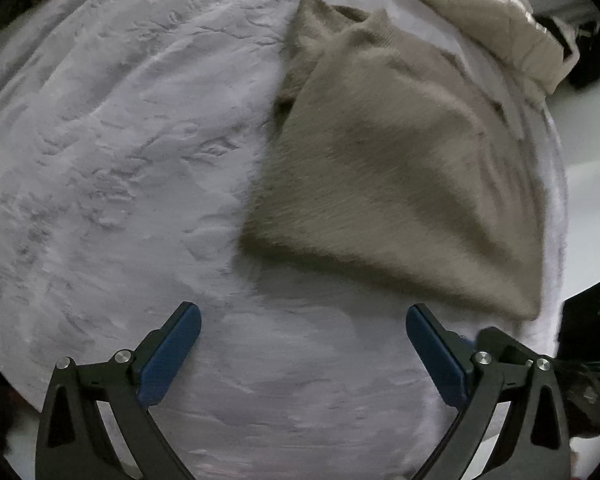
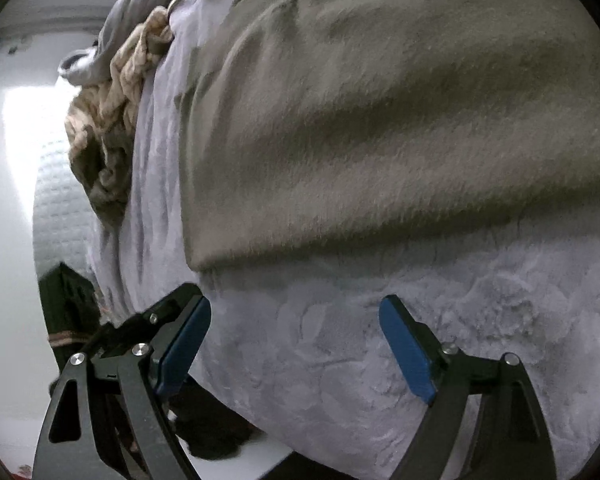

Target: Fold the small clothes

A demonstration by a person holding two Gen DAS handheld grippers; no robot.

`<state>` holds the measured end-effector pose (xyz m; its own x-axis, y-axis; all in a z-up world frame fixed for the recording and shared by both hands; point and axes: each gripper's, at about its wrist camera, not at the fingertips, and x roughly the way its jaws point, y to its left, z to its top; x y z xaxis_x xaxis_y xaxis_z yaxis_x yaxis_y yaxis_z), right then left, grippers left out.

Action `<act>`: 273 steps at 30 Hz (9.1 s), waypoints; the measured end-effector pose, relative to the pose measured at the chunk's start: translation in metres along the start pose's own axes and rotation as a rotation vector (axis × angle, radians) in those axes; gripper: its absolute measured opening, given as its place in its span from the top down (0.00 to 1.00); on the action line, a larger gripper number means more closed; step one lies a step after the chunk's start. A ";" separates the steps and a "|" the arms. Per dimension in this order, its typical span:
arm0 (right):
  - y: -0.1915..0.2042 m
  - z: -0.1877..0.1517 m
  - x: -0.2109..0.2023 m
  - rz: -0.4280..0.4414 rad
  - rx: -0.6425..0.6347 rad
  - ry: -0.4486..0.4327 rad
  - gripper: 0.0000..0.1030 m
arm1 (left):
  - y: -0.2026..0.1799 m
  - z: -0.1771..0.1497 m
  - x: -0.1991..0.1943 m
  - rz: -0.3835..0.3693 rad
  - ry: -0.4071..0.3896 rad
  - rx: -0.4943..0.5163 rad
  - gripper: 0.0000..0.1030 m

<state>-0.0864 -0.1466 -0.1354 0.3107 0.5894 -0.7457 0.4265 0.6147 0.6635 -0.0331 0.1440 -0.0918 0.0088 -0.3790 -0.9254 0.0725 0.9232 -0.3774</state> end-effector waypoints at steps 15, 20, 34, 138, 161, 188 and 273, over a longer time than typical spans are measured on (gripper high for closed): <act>-0.039 0.023 0.030 0.297 0.308 -0.026 0.56 | 0.001 0.004 0.012 -0.289 -0.024 -0.235 0.00; -0.053 0.022 0.036 0.371 0.395 -0.049 0.88 | -0.006 0.004 0.020 -0.351 -0.016 -0.288 0.00; -0.025 0.040 0.005 0.410 0.235 -0.046 0.90 | -0.028 0.046 0.028 -0.268 -0.203 -0.364 0.02; -0.160 0.172 -0.186 0.028 -0.038 -0.271 0.90 | -0.347 -0.130 0.092 0.142 -0.369 1.359 0.85; -0.172 0.009 -0.201 0.121 0.218 -0.276 0.43 | -0.220 0.012 0.040 -0.014 -0.055 0.578 0.16; -0.105 -0.002 -0.190 -0.238 0.043 -0.262 0.72 | -0.183 0.002 0.074 0.056 0.051 0.583 0.36; -0.045 -0.072 -0.152 -0.335 0.104 -0.168 0.15 | -0.133 -0.060 -0.045 0.193 -0.003 0.496 0.00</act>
<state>-0.2141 -0.2256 -0.0472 0.2706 0.2653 -0.9254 0.6095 0.6968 0.3780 -0.1033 0.0424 -0.0019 0.0712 -0.2062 -0.9759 0.5319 0.8355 -0.1377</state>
